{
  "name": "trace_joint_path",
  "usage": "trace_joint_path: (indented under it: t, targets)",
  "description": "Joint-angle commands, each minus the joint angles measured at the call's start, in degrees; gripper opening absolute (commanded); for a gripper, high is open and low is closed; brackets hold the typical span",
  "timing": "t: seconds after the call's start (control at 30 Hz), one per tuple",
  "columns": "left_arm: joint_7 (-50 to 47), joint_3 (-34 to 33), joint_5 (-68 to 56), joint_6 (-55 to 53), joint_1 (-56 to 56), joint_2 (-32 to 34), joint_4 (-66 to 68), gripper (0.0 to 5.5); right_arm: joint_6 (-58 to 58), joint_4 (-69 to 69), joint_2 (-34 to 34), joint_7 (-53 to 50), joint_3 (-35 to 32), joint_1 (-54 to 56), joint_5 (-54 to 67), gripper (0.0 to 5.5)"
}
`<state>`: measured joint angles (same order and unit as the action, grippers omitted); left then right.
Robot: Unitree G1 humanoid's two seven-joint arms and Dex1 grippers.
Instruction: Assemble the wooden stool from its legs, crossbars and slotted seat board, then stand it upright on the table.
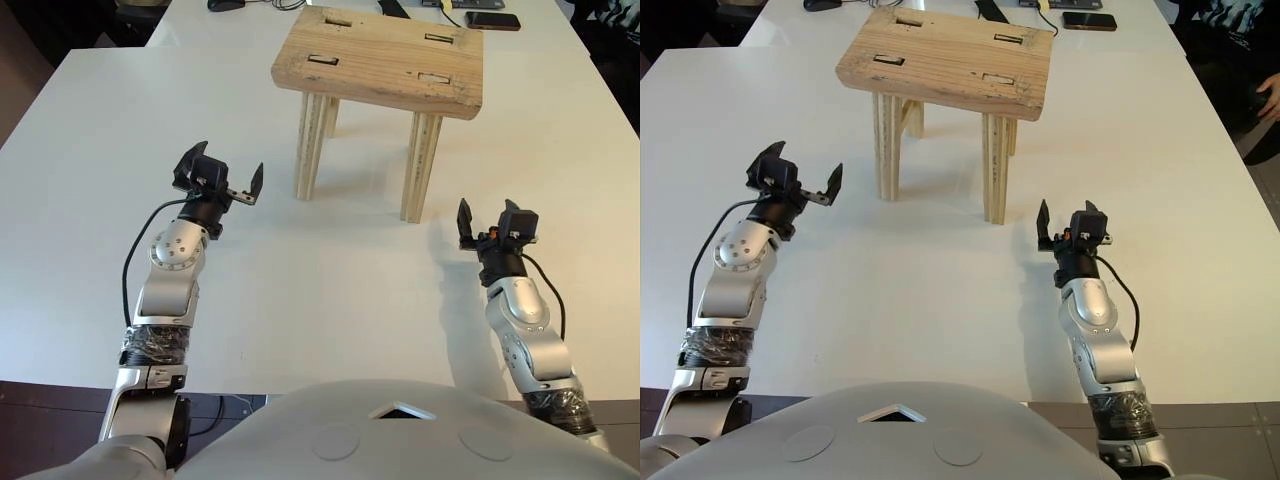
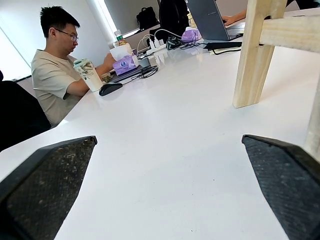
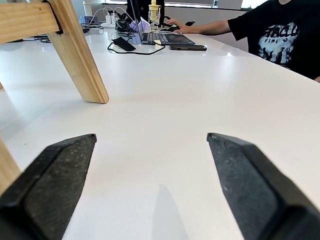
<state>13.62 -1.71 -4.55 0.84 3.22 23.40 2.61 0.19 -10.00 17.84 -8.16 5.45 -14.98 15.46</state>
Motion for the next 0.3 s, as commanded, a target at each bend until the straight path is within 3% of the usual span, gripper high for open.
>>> trace_joint_path:
  t: [0.03,0.3]
  targets:
    - [-0.34,1.31,2.94,1.57,-0.36,-1.19,1.25,5.38,-1.15,1.16,-1.78,1.26,-1.45,-0.65,-3.57,4.08]
    - [0.02,2.53,4.50,-0.97,-0.08,-3.61,-0.63,5.38,-0.57,0.81,-5.28,1.76,-2.77,-0.71,-8.79,4.08]
